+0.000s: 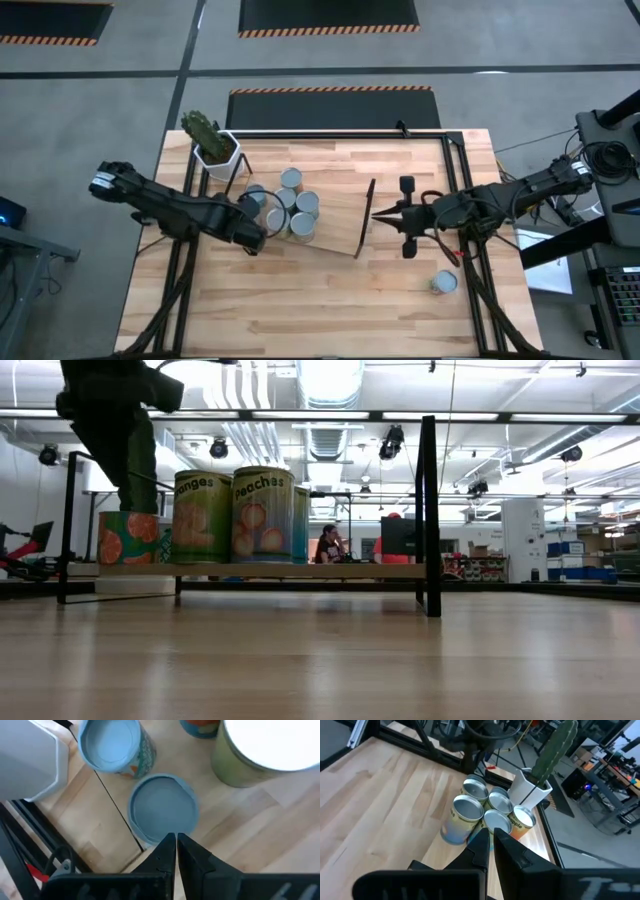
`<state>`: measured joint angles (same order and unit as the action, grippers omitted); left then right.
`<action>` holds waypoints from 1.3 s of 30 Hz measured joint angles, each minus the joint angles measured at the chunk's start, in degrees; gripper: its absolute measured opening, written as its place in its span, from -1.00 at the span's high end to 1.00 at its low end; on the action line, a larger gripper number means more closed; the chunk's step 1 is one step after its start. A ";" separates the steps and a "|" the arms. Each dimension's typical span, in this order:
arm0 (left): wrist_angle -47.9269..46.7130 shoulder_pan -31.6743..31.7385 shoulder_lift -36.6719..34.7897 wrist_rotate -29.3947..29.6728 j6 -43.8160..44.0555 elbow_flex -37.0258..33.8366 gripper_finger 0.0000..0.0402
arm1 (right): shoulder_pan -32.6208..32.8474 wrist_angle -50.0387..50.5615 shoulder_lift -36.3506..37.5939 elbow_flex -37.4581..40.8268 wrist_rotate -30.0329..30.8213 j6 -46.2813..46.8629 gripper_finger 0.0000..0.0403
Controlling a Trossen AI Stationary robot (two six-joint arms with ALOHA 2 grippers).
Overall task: Pick and place cans onto a shelf
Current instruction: Adjust the small canned oranges can on the shelf
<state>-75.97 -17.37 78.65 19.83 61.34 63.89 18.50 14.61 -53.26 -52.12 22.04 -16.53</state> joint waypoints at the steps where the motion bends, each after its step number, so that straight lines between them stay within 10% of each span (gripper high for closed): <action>1: 0.61 0.20 0.00 0.55 -0.19 -0.59 1.00 | 0.00 -0.18 0.09 0.08 0.00 -0.02 0.94; 39: 10.14 2.16 0.02 4.11 -5.56 -7.54 1.00 | 0.00 -0.30 -1.20 0.17 0.01 -2.32 0.94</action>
<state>-65.83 -15.21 78.67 23.94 55.78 56.35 18.50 14.31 -54.46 -51.94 22.05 -18.85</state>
